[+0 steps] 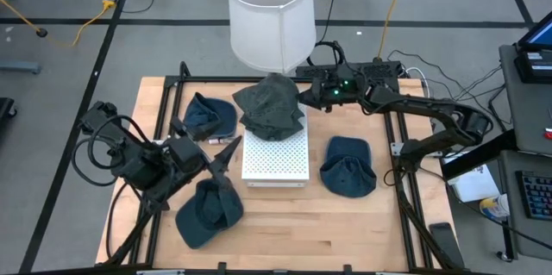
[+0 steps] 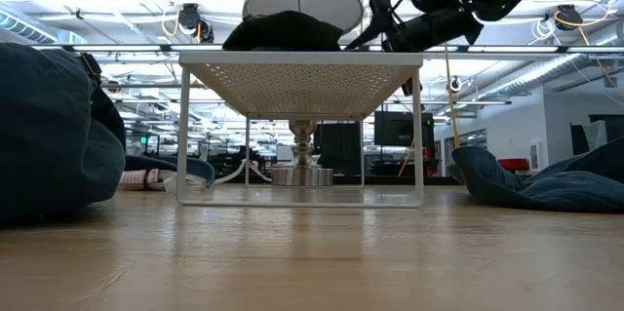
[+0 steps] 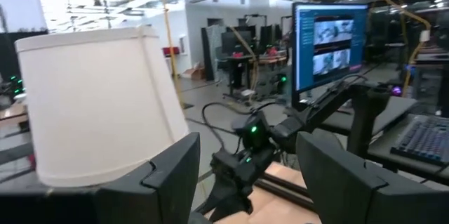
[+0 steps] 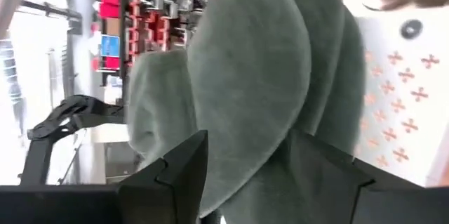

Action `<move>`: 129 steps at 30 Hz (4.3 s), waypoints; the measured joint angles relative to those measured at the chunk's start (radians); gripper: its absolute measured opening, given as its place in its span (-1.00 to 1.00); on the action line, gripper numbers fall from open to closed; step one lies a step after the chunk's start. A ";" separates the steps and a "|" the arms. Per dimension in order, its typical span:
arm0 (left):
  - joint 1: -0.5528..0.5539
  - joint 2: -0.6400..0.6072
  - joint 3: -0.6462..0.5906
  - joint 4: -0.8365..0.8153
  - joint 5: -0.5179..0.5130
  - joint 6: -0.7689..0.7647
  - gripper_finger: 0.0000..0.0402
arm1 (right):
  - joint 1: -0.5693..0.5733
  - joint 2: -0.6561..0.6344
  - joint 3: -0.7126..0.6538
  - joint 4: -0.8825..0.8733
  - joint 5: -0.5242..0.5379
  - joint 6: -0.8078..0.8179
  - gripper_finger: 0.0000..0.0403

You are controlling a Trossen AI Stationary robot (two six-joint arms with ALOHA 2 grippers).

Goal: Pick & Place hat
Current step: Stack the gray cap on the gray cap on the shelf

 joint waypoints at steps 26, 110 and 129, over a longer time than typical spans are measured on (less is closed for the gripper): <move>-0.003 0.000 0.000 -0.001 0.043 -0.026 0.20 | 0.055 0.002 0.000 0.045 0.230 -0.087 -0.63; -0.061 0.000 0.001 -0.010 0.000 -0.022 0.20 | 0.702 0.367 0.397 -0.016 1.329 -2.243 -0.32; -0.090 0.000 0.001 -0.009 -0.034 -0.034 0.20 | 0.675 0.292 0.398 -0.057 1.330 -2.261 -0.99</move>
